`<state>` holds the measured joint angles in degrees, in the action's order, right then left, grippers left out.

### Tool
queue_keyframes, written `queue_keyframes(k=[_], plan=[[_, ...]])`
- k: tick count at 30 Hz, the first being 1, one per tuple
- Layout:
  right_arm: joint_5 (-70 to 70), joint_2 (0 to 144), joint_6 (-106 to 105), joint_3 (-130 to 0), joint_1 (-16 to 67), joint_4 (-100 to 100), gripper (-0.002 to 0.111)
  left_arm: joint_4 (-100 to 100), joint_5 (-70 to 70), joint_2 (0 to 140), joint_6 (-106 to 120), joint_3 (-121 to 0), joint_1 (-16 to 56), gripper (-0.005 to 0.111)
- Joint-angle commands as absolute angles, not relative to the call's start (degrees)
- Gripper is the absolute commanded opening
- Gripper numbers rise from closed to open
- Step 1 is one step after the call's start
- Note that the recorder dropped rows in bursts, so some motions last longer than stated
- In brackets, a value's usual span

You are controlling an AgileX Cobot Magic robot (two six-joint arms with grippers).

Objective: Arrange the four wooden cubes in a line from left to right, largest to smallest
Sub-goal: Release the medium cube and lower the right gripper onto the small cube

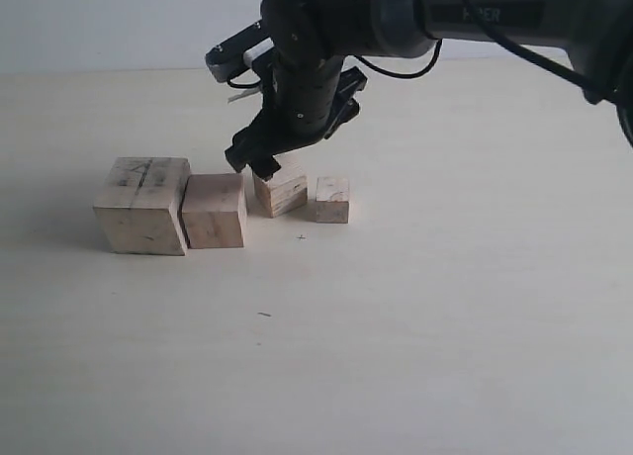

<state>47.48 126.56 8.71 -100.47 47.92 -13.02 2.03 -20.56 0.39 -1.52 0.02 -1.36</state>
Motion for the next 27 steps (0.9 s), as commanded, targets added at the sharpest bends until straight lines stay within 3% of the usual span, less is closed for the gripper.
queue_keyframes(k=[1,10,16,27], plan=[[47.1,127.4,9.0,-100.4,47.6,-10.5,0.084,2.1,-20.1,0.0,-2.0,0.0,-1.1,0.000],[47.4,130.1,4.5,-100.4,47.6,-6.0,0.083,2.1,-20.1,0.0,-2.0,0.0,-1.1,0.000],[45.7,130.2,4.5,-100.4,47.6,-6.4,0.067,2.1,-20.1,0.0,-2.0,0.0,-1.1,0.000],[47.6,130.2,3.6,-100.4,47.6,-6.4,0.059,2.1,-20.1,0.0,-2.0,0.0,-1.1,0.000]])
